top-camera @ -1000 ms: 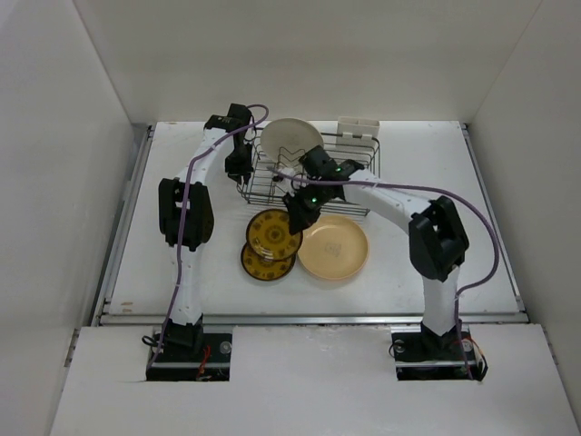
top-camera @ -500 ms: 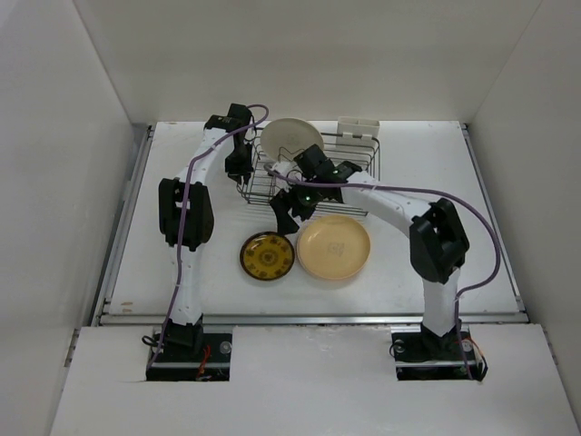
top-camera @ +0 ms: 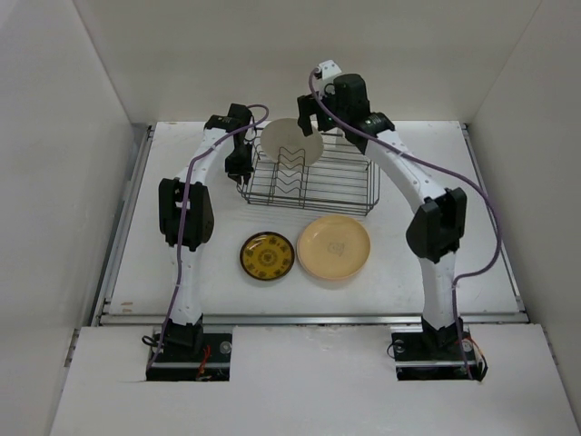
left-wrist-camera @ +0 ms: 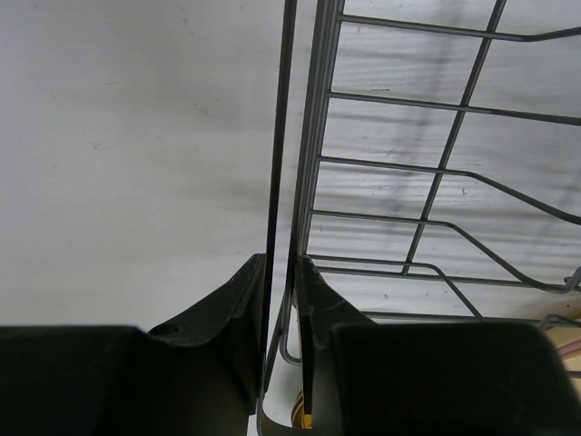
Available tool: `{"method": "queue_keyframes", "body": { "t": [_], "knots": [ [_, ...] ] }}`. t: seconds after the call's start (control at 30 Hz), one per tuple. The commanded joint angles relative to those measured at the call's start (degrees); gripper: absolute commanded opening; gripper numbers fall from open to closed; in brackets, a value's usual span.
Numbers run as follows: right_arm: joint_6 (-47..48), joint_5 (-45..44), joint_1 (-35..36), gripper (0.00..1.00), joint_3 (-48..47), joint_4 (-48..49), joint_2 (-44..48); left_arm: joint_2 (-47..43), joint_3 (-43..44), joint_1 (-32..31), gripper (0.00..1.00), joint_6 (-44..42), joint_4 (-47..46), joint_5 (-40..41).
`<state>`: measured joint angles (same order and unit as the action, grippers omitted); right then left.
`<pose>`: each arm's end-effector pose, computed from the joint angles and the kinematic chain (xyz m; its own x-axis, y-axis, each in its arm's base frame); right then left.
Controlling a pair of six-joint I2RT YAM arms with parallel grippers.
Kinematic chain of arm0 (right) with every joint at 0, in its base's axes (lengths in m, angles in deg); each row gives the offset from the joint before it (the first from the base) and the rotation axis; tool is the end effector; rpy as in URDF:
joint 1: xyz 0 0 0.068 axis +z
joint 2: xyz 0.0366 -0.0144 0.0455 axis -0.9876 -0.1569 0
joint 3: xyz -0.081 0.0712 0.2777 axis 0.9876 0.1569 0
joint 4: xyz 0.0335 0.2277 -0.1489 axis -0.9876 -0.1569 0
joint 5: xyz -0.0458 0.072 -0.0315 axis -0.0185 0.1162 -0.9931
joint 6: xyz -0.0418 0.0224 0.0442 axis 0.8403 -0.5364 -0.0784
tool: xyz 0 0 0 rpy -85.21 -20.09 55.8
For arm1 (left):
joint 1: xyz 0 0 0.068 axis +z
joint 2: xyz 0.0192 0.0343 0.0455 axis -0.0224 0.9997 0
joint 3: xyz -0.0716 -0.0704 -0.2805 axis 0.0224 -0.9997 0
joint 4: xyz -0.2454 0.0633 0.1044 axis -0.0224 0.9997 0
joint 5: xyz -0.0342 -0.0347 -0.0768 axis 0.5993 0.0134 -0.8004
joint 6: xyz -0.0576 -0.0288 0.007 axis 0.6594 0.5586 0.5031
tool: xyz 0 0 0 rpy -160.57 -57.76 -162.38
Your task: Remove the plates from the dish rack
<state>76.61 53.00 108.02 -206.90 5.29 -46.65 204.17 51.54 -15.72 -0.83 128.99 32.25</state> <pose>0.4773 0.2483 0.3854 -0.3065 -0.1900 -0.9327 -0.5317 0.8469 0.0022 0.5027 -0.1301 0.2462 -0.9061 0.0634 -0.4183 0.1065 0.9910 -0.0806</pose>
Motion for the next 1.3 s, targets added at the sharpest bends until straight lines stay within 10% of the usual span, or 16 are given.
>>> {"method": "queue_keyframes", "body": {
  "t": [0.0, 0.2, 0.4, 0.47, 1.0, 1.13, 1.27],
  "knots": [
    [0.5, -6.5, 0.2, 0.96, -9.8, 1.9, -9.7, 2.0, -0.8, -1.2, 0.0, 1.2, 3.6, 0.3],
    [0.4, -5.0, 0.2, 0.85, -12.3, 8.1, -16.7, 3.0, -0.3, -1.2, 0.0, 0.7, 3.6, 0.3],
    [1.8, -14.9, 0.2, 0.08, -7.8, 14.9, -12.3, 3.0, -0.3, -1.2, 0.0, 0.7, 3.6, 0.3],
    [4.1, -14.9, 0.2, 0.0, -1.5, 20.0, -7.3, 3.0, -0.3, -1.2, 0.0, 0.7, 4.1, -0.8],
    [4.8, -18.8, -0.3, 0.0, 4.8, 25.0, 4.3, 2.4, -0.3, -0.7, 0.0, 3.3, 4.1, -1.2],
    [-4.0, -9.5, -3.8, 0.0, 7.9, 16.4, 10.6, 2.4, -0.8, -0.7, 0.0, 4.9, 4.1, -1.2],
    [-12.1, 20.7, -14.3, 0.0, 13.7, -0.6, 15.4, 2.4, -0.8, -0.2, 0.0, 6.0, 4.1, -3.4]
  ]
}}
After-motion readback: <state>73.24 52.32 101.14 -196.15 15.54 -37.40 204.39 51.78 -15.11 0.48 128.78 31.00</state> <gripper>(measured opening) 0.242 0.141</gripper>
